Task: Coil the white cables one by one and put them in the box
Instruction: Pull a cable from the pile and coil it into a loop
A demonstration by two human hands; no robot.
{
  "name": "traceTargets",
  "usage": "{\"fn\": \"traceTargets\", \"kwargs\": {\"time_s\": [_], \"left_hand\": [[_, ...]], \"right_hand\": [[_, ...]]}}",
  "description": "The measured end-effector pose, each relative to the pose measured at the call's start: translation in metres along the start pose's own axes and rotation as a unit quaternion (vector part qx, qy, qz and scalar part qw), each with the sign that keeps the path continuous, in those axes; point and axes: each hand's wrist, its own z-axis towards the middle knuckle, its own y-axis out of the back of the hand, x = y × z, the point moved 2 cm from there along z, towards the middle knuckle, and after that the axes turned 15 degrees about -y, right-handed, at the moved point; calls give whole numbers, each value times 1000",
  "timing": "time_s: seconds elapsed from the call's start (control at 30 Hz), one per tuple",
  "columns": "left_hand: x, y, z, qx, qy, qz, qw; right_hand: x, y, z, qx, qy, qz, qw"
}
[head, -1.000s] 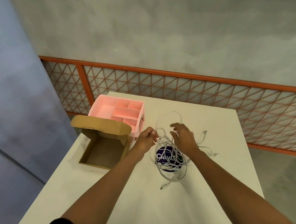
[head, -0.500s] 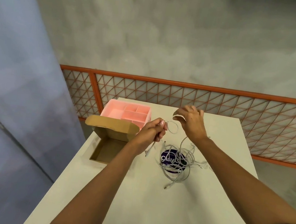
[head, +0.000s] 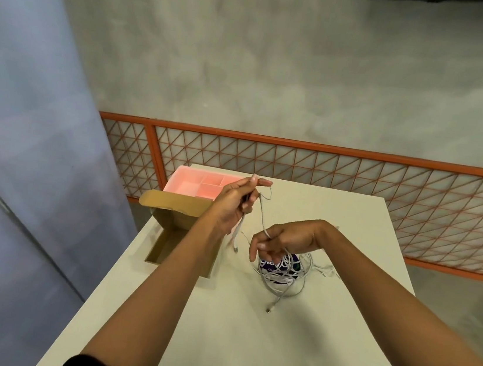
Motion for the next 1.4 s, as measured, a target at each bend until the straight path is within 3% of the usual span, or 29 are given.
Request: {"fn": "traceTargets", "kwargs": {"time_s": [0.07, 0.13, 0.17, 0.27, 0.33, 0.4, 0.47, 0.6, 0.7, 0.83, 0.93, 1.1, 1.23, 1.4], "left_hand": [[-1, 2, 0, 1, 4, 5, 1000], [-3, 4, 1, -15, 1, -7, 1000], [-5, 6, 2, -26, -2, -14, 1000], [-9, 9, 5, -51, -6, -29, 998], [-12, 11, 6, -59, -2, -34, 998], [-14, 13, 6, -62, 1, -36, 997], [-15, 14, 7, -67, 0, -35, 997], [-19, 18, 12, -75, -11, -39, 996], [-21, 23, 13, -98, -16, -56, 994], [-21, 36, 11, -158, -18, -76, 984], [-23, 48, 8, -178, -24, -110, 978], [-32, 66, -1, -123, -14, -112, 986], [-37, 69, -5, -83, -1, -75, 994], [-41, 73, -8, -74, 1, 0, 997]], "right_hand": [[6, -2, -5, 12, 2, 10, 1000], [11, 3, -7, -115, 28, 62, 991], [12, 8, -6, -222, 57, 106, 968], [9, 23, -8, -501, 169, 194, 826], [7, 29, -9, -603, 180, 148, 763], [8, 31, -9, -652, 162, 82, 737], [13, 31, -10, -636, 145, 34, 757], [21, 22, -8, -488, 155, 32, 858], [24, 15, -9, -368, 174, 79, 910], [26, 9, -14, -234, 182, 155, 942], [25, 11, -22, -170, 208, 260, 928], [15, 29, -33, -278, 202, 393, 853], [13, 33, -37, -452, 142, 260, 842], [22, 37, -37, -581, 170, 171, 777]]}}
